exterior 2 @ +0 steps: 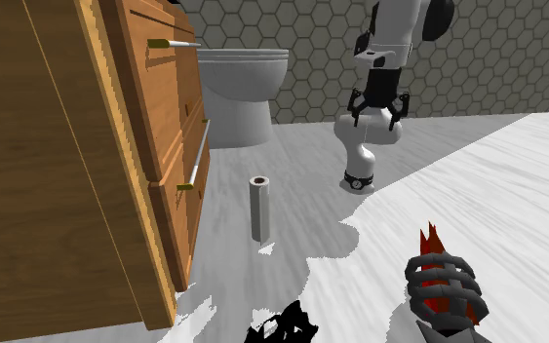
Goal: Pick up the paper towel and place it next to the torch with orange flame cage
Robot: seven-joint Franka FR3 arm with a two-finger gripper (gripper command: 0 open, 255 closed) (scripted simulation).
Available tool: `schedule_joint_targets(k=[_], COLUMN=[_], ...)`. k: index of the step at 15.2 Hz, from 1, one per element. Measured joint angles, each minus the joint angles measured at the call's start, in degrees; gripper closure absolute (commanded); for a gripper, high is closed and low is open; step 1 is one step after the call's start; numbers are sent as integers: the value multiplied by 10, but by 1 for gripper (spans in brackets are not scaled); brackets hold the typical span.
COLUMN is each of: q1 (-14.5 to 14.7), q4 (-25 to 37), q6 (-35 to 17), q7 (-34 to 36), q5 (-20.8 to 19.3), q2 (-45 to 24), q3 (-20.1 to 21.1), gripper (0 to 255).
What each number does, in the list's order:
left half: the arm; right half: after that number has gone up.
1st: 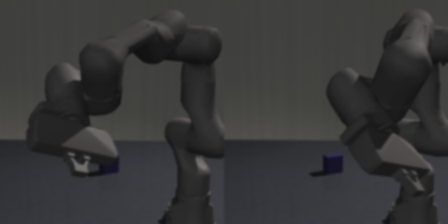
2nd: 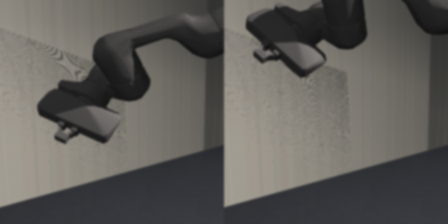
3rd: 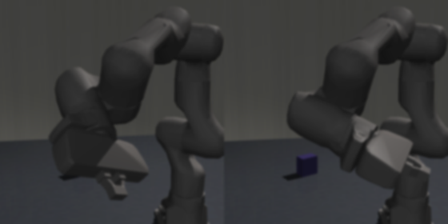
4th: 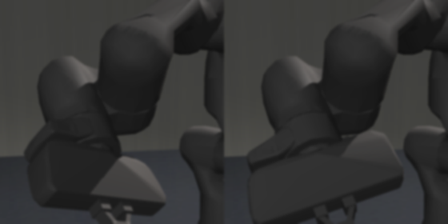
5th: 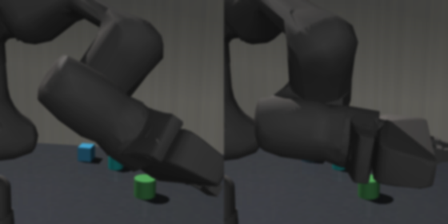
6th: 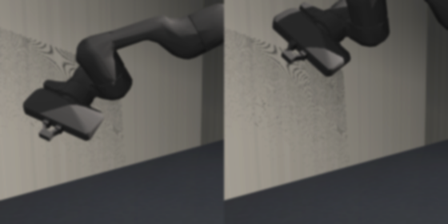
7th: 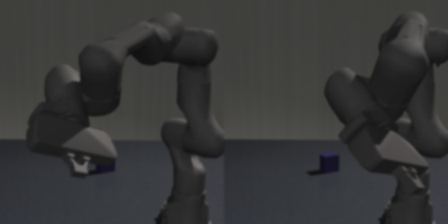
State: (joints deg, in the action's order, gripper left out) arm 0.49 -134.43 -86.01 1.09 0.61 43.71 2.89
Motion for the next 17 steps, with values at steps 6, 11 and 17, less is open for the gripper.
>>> schedule_joint_targets(k=[6, 11, 17], q1=[-11, -27, -38], q4=[-17, -23, -2], q6=[-52, -116, -200], q7=[-57, -134, -219], q5=[-32, -69, -92], q2=[-27, -72, -161], q3=[-42, -100, -163], gripper=[0, 0, 0])
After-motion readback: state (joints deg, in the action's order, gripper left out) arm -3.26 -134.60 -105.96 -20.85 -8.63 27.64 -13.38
